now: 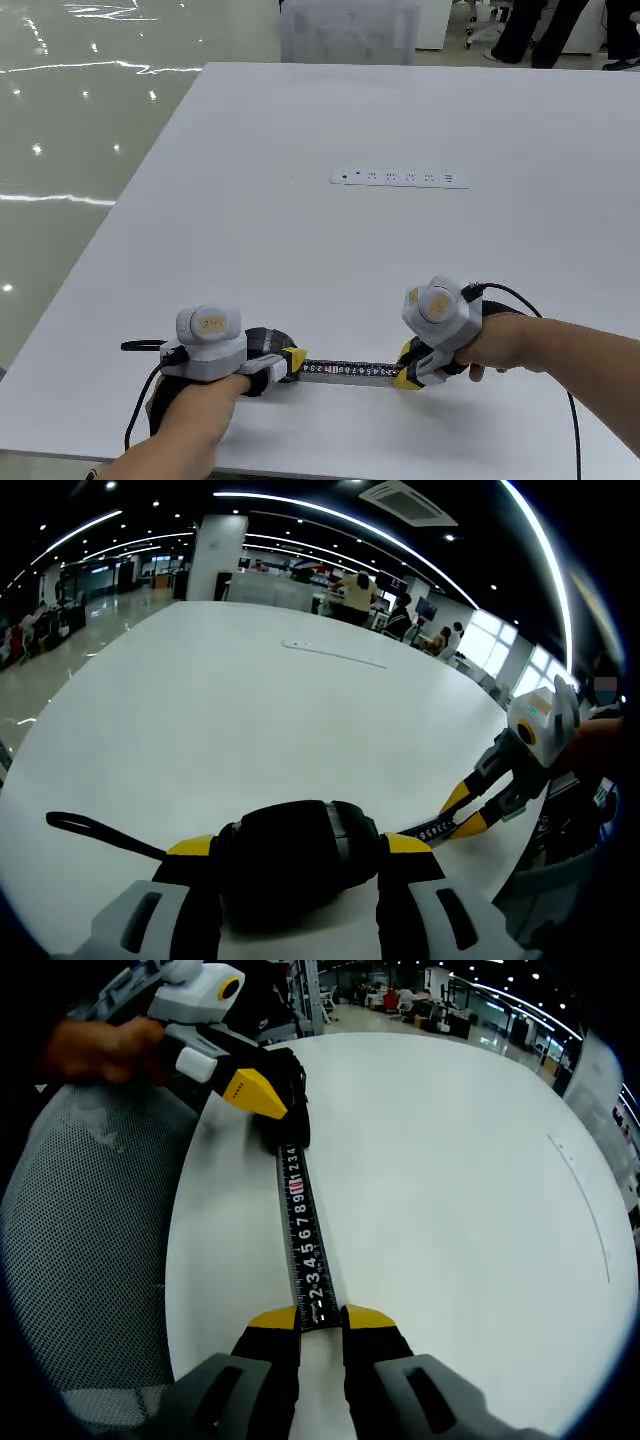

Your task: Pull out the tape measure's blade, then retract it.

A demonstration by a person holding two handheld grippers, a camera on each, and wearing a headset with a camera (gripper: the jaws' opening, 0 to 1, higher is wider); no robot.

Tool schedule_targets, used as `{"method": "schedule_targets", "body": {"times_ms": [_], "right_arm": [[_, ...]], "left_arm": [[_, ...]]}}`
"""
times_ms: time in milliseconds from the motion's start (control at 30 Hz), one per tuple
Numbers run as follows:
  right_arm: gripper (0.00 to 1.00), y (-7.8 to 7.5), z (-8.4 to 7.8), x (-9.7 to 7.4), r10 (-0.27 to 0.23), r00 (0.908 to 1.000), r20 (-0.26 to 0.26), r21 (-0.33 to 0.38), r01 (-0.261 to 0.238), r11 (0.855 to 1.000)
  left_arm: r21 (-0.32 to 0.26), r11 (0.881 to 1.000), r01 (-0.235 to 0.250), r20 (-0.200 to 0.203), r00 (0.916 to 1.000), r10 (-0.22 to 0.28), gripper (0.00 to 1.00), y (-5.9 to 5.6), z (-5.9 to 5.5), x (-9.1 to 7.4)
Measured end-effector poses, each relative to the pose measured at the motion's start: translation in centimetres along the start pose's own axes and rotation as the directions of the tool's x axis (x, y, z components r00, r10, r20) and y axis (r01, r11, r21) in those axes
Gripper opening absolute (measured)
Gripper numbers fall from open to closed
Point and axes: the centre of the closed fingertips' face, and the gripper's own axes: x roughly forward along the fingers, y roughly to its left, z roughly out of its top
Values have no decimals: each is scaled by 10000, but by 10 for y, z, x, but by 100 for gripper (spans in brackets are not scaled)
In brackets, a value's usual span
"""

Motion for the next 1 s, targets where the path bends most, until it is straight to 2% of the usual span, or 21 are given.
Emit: {"method": "schedule_targets", "body": {"times_ms": [367, 767, 1000], "right_arm": [[14, 0, 3, 2, 0, 9999, 158, 334, -6, 9994], [14, 2, 5, 3, 72, 9998, 162, -60, -71, 10000], [14, 2, 6, 3, 114, 9997, 195, 28, -115, 9999]], "left_arm": [[-10, 10000, 39, -17, 10000, -39, 59, 0, 0, 0], [-49, 10000, 82, -63, 9999, -82, 58, -1, 0, -1], [-64, 9999, 153, -96, 9998, -153, 58, -1, 0, -1]]}}
